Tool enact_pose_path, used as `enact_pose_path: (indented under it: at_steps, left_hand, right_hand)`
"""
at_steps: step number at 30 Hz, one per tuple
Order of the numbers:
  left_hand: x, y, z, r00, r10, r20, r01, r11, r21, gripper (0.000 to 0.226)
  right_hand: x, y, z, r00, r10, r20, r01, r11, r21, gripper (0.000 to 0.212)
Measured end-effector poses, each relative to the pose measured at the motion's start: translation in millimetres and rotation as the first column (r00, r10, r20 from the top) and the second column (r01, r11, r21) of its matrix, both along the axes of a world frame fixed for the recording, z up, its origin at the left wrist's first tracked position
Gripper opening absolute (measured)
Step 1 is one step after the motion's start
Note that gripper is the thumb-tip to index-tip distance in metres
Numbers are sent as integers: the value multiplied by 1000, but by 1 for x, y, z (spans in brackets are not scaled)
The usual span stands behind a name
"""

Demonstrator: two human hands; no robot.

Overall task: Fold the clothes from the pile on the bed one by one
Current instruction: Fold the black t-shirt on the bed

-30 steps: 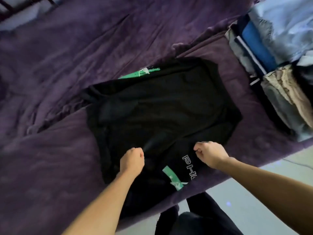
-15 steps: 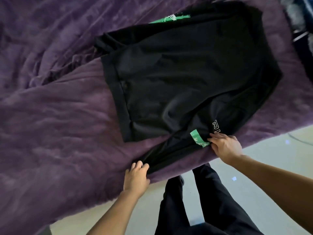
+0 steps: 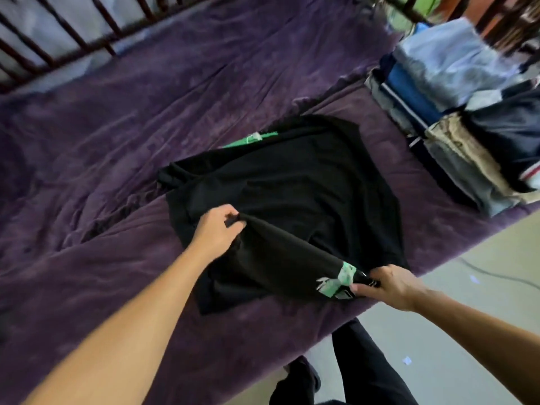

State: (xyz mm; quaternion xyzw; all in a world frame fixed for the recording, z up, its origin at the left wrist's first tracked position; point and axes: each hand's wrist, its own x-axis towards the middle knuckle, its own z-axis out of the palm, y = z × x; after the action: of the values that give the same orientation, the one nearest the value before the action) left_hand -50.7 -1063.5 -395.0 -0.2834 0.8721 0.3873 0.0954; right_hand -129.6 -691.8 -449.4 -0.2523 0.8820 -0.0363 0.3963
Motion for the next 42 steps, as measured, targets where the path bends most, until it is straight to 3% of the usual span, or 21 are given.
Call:
enact_pose_path:
  at_steps: [3, 6, 10, 14, 16, 20, 23, 29, 35, 38, 40, 42]
  left_hand:
    - [-73, -10, 18, 995, -100, 5, 100, 988, -121, 12]
    - [-148, -7, 20, 984, -179, 16, 179, 971, -161, 12]
    - [-247, 7, -1, 974, -219, 58, 227, 948, -224, 13]
    - [-326, 24, -46, 974, -182, 137, 217, 925, -313, 26]
    - [-346, 35, -69, 971, -169, 172, 225, 890, -397, 40]
    - [-329, 44, -108, 969, -108, 220, 186, 909, -374, 44]
    - [-286, 31, -117, 956, -38, 291, 139, 931, -336, 38]
    - [-232, -46, -112, 899, 185, 398, -4, 910, -415, 30]
    - [-222, -143, -128, 901, 357, 246, -187, 832, -523, 29]
    - [-231, -185, -156, 897, 375, 235, -211, 829, -518, 32]
    - [-234, -206, -179, 863, 300, 406, -93, 884, -457, 40]
    - [-228, -220, -196, 758, 242, 605, 10, 924, -381, 55]
  right_hand:
    - [-30, 19, 2, 998, -61, 8, 61, 998, -34, 64]
    - [-63, 38, -9, 968, -224, 111, 239, 960, -147, 58]
    - [-102, 45, -29, 920, -309, 243, 358, 913, -195, 29]
    - [-134, 40, -63, 882, -342, 325, 400, 907, -130, 20]
    - [-147, 34, -78, 901, -309, 304, 341, 938, -57, 19]
    - [-174, 24, -81, 982, -185, 34, 182, 980, 80, 46]
    - [-193, 2, -74, 971, -141, -194, 124, 987, -98, 45]
    - [-238, -121, -78, 958, 53, -282, -159, 916, -368, 36]
    - [-300, -242, -88, 939, -36, -341, -151, 850, -504, 31]
    - [-310, -265, -115, 980, 9, -200, -88, 917, -388, 49]
    - [-302, -264, -140, 979, 110, -172, -145, 967, -208, 66]
    - [-288, -261, -159, 951, 201, -235, -223, 972, -73, 77]
